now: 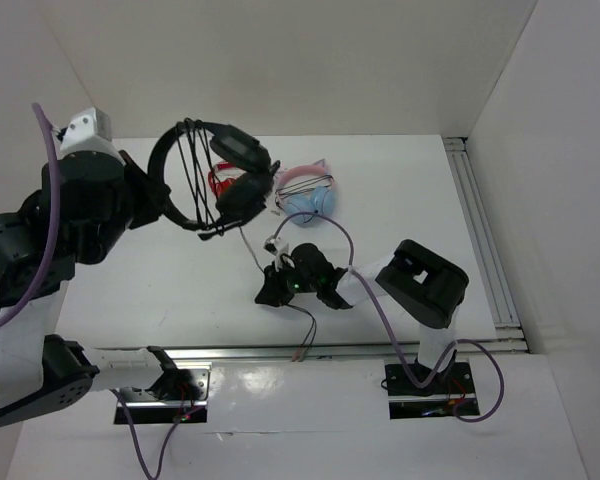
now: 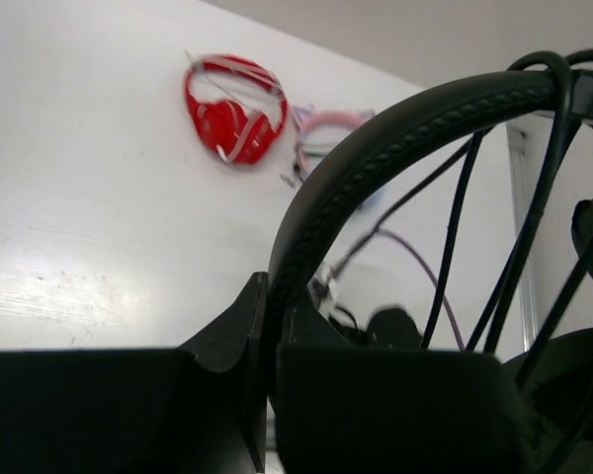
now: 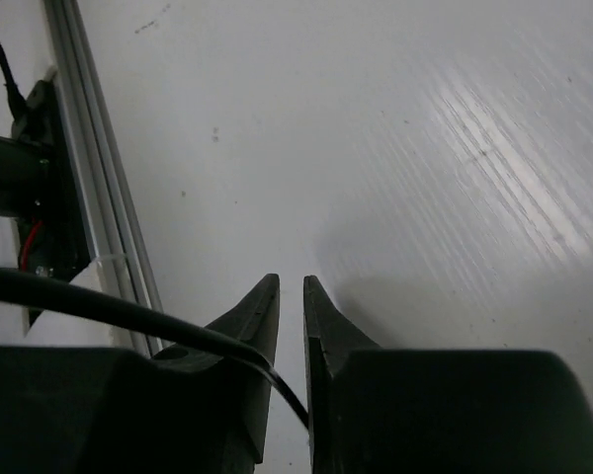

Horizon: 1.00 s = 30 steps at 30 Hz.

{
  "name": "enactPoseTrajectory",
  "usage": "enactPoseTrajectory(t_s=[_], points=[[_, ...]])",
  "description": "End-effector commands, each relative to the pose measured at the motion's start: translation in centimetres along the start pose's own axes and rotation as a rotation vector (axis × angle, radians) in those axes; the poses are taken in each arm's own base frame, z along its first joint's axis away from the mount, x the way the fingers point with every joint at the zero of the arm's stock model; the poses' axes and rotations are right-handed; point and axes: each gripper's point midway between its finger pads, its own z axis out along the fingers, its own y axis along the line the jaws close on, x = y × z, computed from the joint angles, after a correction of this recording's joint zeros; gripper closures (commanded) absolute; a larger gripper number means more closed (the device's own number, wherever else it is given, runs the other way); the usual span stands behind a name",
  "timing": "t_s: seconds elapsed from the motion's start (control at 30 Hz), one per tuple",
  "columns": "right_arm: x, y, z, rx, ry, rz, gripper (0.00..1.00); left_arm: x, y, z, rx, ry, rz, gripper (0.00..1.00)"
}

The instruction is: Wrap the headphones

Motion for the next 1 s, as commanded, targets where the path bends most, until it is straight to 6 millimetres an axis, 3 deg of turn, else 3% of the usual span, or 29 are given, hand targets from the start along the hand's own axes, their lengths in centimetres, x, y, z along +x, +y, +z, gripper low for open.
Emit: enactPoseTrajectory(t_s=[0.0,0.07,0.13,0.17,0.2,0.23,0.3,0.33,0.37,0.4,0.43,0.47,0.5,0.53,0.6,0.63,0.67,0.73,0.77,0.8,0.87,0.9,0.97], points=[[-0.9,0.7,-0.1,-0.008,-0.083,-0.039,0.77,-2.7,0.1,2.5,-0.076,-0.057,-0.036,1.0],[0.5,0.0,-0.7,0.018,-0.061,-0.036,0.77,-3.2,-0.6,4.2,-0.054,-0.038,-0.041,1.0],[2.2,-0.3,-1.3,0.04,-0.035,-0.026,0.78,-4.6,0.7,6.5,-0.105,-0.045,-0.041,1.0],[1.9,-0.2,-1.8,0.048,-0.05,-0.03,0.82,-4.7,0.5,7.3,-0.086,-0.023,-0.046,1.0],[2.1,-0.2,-2.0,0.062,-0.054,-0.033,0.94,-4.9,1.0,8.2,-0.095,-0.009,-0.039,1.0],[2.2,0.0,-2.2,0.07,-0.058,-0.037,0.98,-5.4,2.3,10.0,-0.137,-0.003,-0.064,1.0],[2.1,0.0,-3.0,0.12,-0.066,-0.05,1.0,-5.9,3.2,11.3,-0.15,0.007,-0.068,1.0],[2.6,0.4,-3.3,0.133,-0.056,-0.055,1.0,-5.6,5.1,12.4,-0.208,0.027,-0.085,1.0],[1.4,0.5,-3.8,0.184,-0.1,-0.058,1.0,-5.7,6.0,13.0,-0.23,0.021,-0.095,1.0],[2.8,1.1,-4.0,0.216,-0.058,-0.068,1.0,-6.0,6.7,13.7,-0.252,0.007,-0.103,1.0],[2.6,1.7,-4.2,0.243,-0.067,-0.069,1.0,-5.0,8.5,14.8,-0.308,0.037,-0.108,1.0],[1.8,2.7,-4.3,0.265,-0.083,-0.077,1.0,-4.3,9.0,15.2,-0.33,0.056,-0.103,1.0],[1.3,2.9,-5.4,0.346,-0.096,-0.077,1.0,-3.8,10.3,15.8,-0.4,0.055,-0.099,1.0],[2.1,5.6,-5.3,0.325,-0.085,-0.109,1.0,-2.6,11.3,16.6,-0.443,0.08,-0.109,1.0],[-0.1,9.6,-6.1,0.319,-0.137,-0.13,1.0,-1.5,13.3,17.1,-0.546,0.08,-0.119,1.0],[0.9,11.3,-6.9,0.342,-0.113,-0.175,1.0,-0.7,14.3,17.4,-0.589,0.088,-0.139,1.0],[-0.7,13.6,-7.3,0.324,-0.15,-0.174,1.0,1.1,15.6,18.2,-0.638,0.127,-0.119,1.0],[-2.2,16.3,-9.3,0.307,-0.178,-0.19,1.0,2.8,17.2,18.8,-0.711,0.139,-0.114,1.0],[-3.8,18.9,-10.1,0.258,-0.207,-0.184,1.0,4.9,18.4,19.4,-0.758,0.189,-0.103,1.0],[-5.5,20.2,-11.5,0.223,-0.241,-0.17,1.0,6.0,18.9,20.0,-0.775,0.219,-0.093,1.0],[-6.7,22.5,-13.0,0.156,-0.237,-0.18,1.0,8.8,20.2,20.9,-0.82,0.287,-0.083,1.0],[-9.0,24.3,-14.4,0.113,-0.285,-0.181,1.0,9.5,19.9,21.0,-0.815,0.305,-0.067,1.0],[-10.2,23.7,-15.6,0.185,-0.286,-0.233,1.0,11.9,19.0,21.5,-0.799,0.357,-0.016,1.0]])
